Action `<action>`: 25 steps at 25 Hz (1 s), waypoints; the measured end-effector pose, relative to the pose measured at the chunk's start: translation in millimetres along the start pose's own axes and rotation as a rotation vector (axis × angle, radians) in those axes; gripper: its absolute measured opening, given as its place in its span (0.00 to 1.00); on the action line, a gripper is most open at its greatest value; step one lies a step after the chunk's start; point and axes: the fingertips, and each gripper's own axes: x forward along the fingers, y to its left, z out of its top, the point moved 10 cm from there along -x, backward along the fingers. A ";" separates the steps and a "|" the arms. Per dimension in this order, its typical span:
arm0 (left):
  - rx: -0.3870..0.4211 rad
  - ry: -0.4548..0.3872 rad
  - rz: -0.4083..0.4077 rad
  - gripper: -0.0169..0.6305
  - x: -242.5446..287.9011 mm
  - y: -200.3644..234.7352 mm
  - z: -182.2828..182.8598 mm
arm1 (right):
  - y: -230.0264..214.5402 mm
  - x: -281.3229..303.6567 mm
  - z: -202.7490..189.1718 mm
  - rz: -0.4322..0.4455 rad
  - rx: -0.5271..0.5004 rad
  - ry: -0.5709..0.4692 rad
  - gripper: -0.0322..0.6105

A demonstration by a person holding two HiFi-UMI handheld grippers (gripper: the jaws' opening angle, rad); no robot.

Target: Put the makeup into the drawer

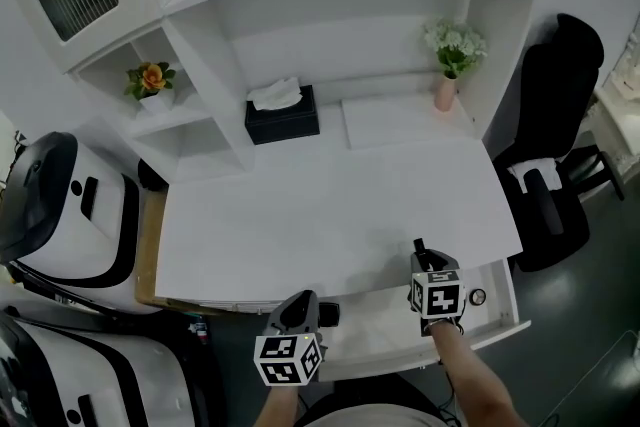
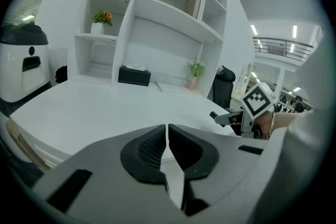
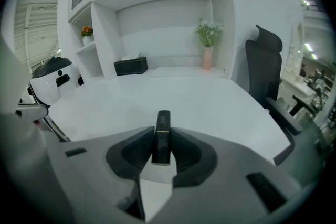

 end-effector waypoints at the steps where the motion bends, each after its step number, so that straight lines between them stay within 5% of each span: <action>1: 0.003 -0.001 -0.005 0.05 -0.8 -1.3 -0.3 | -0.2 -3.5 -0.8 -0.002 0.003 -0.004 0.21; 25: 0.081 -0.002 -0.112 0.05 -43.5 -24.7 -28.0 | 2.1 -90.4 -62.0 -0.073 0.086 -0.051 0.21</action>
